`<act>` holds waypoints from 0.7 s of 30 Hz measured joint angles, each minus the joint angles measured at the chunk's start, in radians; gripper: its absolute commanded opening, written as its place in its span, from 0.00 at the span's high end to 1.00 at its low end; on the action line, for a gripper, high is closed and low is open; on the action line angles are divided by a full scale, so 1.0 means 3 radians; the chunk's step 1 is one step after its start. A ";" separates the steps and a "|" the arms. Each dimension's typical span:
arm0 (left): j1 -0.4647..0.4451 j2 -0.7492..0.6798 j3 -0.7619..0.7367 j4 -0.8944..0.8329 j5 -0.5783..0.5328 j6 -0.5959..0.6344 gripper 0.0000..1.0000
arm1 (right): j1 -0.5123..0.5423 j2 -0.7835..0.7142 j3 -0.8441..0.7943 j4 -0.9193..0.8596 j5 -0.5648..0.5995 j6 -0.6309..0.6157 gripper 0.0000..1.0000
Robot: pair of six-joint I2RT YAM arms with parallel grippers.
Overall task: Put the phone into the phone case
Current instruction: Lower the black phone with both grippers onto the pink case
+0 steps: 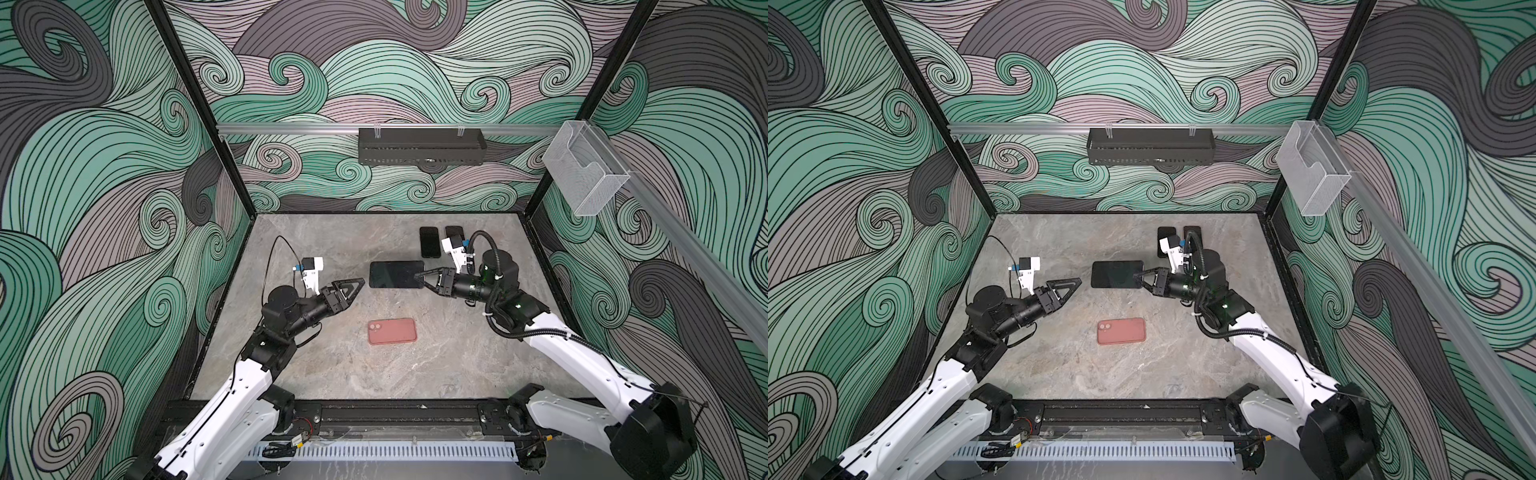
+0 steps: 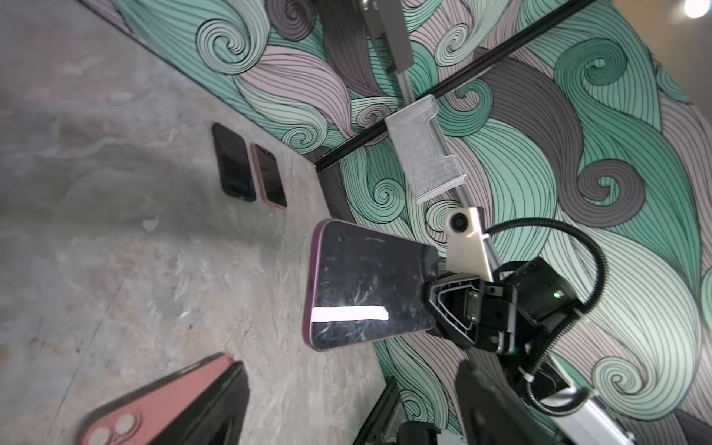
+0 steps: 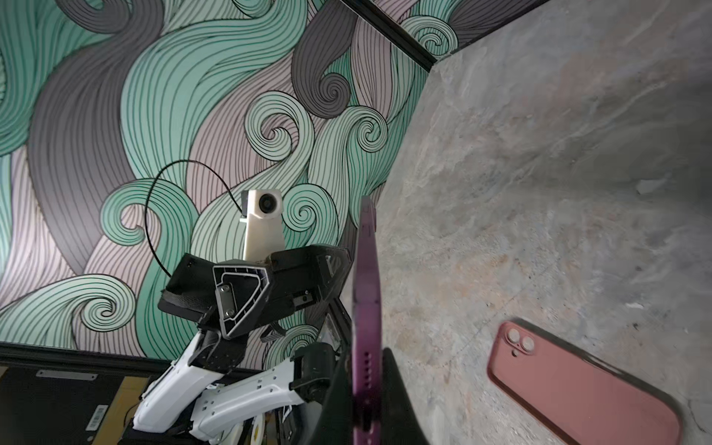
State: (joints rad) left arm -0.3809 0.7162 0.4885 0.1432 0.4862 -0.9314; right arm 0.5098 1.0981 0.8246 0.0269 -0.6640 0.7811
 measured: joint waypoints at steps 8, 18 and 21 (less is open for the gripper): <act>0.0000 0.0099 0.0113 -0.0888 -0.0178 0.0417 0.15 | 0.0000 -0.0017 0.0160 -0.1214 0.0128 -0.0482 1.00; -0.0170 0.1164 0.0346 -0.1377 -0.0221 0.0580 0.28 | 0.0000 0.0360 -0.0164 -0.1296 0.0067 -0.0497 1.00; -0.0249 0.1283 0.0346 -0.1371 -0.0238 0.0586 0.33 | 0.0001 0.0434 -0.0253 -0.1221 0.0037 -0.0468 1.00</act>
State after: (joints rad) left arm -0.4557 1.1011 0.5922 -0.2680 0.4149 -0.7555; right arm 0.5102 1.2282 0.7486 -0.3393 -0.6529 0.6407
